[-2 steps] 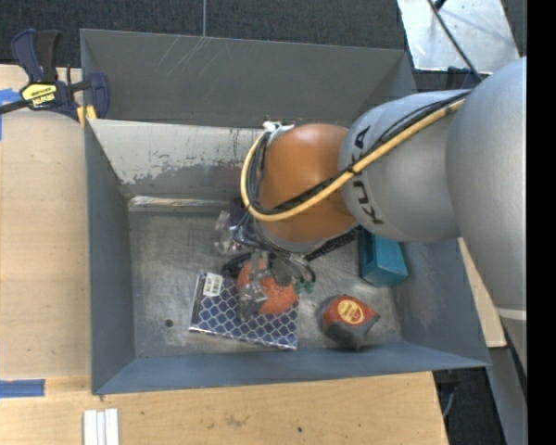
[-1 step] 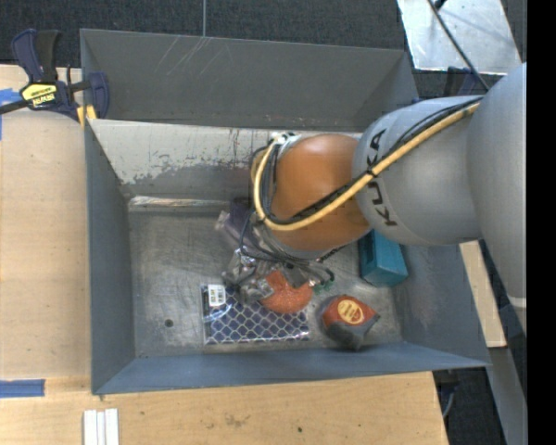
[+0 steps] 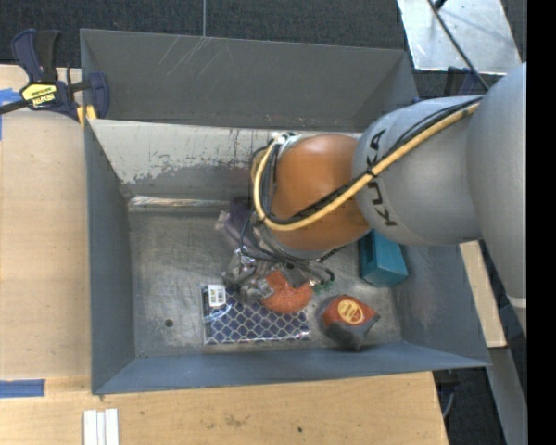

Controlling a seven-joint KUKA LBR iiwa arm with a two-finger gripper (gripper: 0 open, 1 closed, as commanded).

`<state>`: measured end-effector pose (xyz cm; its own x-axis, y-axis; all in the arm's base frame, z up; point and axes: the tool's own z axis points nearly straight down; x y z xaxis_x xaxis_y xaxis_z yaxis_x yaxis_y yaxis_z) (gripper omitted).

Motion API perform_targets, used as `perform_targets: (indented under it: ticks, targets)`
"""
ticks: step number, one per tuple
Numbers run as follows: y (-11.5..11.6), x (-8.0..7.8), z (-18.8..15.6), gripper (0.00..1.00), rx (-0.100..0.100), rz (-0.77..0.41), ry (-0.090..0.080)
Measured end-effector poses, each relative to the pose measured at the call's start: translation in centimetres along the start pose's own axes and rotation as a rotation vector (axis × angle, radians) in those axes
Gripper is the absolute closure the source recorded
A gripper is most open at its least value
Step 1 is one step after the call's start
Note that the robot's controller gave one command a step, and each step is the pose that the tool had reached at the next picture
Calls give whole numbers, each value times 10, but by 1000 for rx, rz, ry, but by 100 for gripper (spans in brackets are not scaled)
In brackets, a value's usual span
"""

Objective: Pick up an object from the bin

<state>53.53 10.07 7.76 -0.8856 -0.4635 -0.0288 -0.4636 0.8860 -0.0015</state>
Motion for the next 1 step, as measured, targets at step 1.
perform_targets:
  ticks: [1]
  targets:
    - [37, -1, -27, 100, 2, -39, 27]
